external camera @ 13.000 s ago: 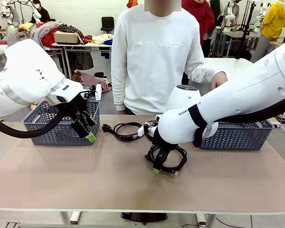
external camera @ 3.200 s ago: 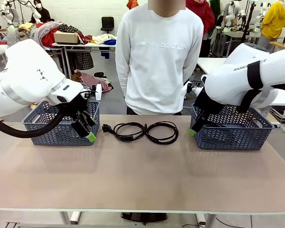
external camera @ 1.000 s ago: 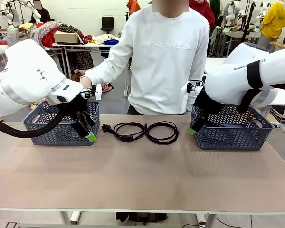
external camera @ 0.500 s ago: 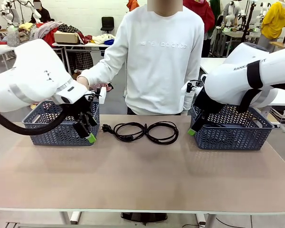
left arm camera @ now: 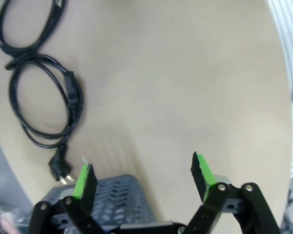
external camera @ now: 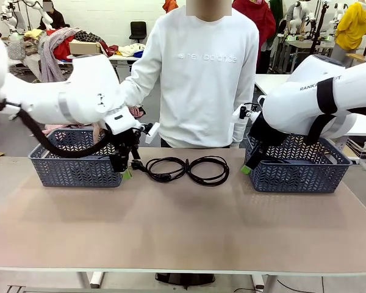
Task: Organize the cables according to human instructions.
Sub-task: Pick up a bundle of cables and place it in the basket indicated by the human.
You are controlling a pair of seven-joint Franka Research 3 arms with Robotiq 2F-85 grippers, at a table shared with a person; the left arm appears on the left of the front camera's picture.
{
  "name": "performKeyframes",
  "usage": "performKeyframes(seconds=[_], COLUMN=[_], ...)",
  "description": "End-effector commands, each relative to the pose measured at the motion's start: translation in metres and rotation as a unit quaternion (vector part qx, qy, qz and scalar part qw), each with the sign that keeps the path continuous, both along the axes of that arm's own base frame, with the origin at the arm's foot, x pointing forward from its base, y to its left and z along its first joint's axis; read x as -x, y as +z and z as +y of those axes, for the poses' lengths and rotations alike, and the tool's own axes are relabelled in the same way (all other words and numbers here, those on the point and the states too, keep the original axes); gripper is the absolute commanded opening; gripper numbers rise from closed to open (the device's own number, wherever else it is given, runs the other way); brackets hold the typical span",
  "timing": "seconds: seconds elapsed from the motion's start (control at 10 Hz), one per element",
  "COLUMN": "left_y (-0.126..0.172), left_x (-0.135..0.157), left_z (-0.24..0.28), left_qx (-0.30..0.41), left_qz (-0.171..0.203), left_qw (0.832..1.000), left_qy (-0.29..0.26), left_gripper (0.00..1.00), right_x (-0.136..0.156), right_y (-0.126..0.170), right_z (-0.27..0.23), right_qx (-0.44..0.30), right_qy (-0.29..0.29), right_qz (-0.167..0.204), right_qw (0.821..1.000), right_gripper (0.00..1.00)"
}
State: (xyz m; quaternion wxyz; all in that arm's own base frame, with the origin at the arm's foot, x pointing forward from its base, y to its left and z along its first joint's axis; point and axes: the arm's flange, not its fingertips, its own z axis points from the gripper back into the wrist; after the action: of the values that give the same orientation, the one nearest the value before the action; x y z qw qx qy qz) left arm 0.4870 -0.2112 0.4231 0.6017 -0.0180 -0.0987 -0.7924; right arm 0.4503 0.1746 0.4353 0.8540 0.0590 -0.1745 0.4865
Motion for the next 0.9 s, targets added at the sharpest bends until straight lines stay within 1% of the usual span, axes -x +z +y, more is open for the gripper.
performKeyframes(seconds=[0.0, 0.1, 0.3, 0.4, 0.5, 0.8], left_y=[0.000, -0.004, -0.010, -0.012, -0.011, -0.011], left_x=[-0.026, -0.039, -0.053, -0.055, -0.047, -0.047], left_z=[-0.004, -0.010, -0.019, -0.022, -0.017, -0.017], left_qx=[-0.030, -0.042, -0.056, -0.057, -0.046, -0.046], left_qz=[-0.018, -0.024, -0.026, -0.029, -0.024, -0.024], left_qw=[0.999, 0.998, 0.997, 0.997, 0.997, 0.997], left_qy=[-0.038, -0.044, -0.056, -0.045, -0.049, -0.049], left_gripper=[1.00, 1.00, 1.00, 1.00, 1.00, 1.00], right_x=[-0.001, -0.001, -0.001, -0.001, -0.001, -0.001], right_y=[0.001, 0.001, 0.001, 0.001, 0.001, 0.001], right_z=[0.001, 0.001, 0.001, 0.001, 0.001, 0.001], right_qx=[0.003, 0.003, 0.003, 0.003, 0.003, 0.003], right_qy=[-0.004, -0.004, -0.004, -0.004, -0.004, -0.004], right_qz=[-0.001, -0.001, -0.001, -0.001, -0.001, -0.001], right_qw=[1.000, 1.000, 1.000, 1.000, 1.000, 1.000], right_gripper=[1.00, 1.00, 1.00, 1.00, 1.00, 1.00])
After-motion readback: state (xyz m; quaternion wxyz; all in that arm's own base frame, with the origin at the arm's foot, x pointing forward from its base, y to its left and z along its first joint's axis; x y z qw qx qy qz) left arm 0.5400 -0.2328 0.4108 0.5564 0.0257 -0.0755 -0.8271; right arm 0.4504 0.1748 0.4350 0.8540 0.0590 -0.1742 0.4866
